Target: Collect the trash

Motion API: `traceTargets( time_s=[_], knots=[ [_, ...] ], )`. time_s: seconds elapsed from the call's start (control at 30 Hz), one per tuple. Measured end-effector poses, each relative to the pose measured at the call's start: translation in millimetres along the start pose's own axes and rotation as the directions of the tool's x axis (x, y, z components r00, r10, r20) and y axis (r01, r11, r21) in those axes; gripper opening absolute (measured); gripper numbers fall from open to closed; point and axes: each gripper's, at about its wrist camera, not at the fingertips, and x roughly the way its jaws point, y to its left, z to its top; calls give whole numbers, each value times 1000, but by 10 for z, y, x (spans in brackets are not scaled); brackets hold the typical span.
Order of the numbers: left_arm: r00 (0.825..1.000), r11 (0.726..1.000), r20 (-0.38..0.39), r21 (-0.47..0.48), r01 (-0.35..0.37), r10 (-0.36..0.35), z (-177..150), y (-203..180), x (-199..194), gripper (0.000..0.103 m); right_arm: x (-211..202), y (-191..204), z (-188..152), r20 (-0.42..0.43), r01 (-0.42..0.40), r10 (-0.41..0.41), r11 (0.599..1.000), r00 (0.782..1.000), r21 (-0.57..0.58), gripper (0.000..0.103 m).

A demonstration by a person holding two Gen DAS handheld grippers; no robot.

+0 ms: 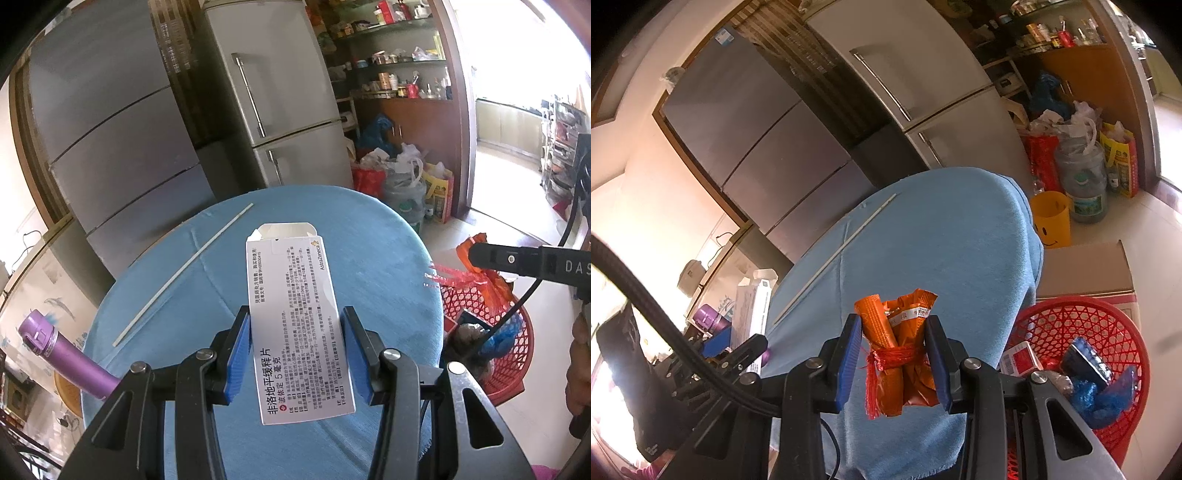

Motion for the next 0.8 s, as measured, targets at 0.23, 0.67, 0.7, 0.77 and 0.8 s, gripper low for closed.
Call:
traceTargets(
  time_s=[0.23,0.67,0.7,0.77,0.8],
  knots=[
    [1000,1000,-10,21,8,-7,9,-65,9,49,-36,-40,-10,7,1,-1,1000,1000,18,38],
    [1000,997,-16,68,21,-20,2,-211,-4,49,-131,-122,-17,29,11,-12,999,1000,41,38],
    [1000,997,-16,73,22,-21,8,-220,4,49,-139,-129,-19,31,13,-14,999,999,41,38],
    [1000,997,-18,77,27,-25,3,-236,6,49,-154,-145,-20,34,14,-15,999,999,43,38],
    [999,996,-20,81,28,-27,4,-255,11,49,-156,-153,-21,34,13,-14,999,999,46,38]
  ],
)
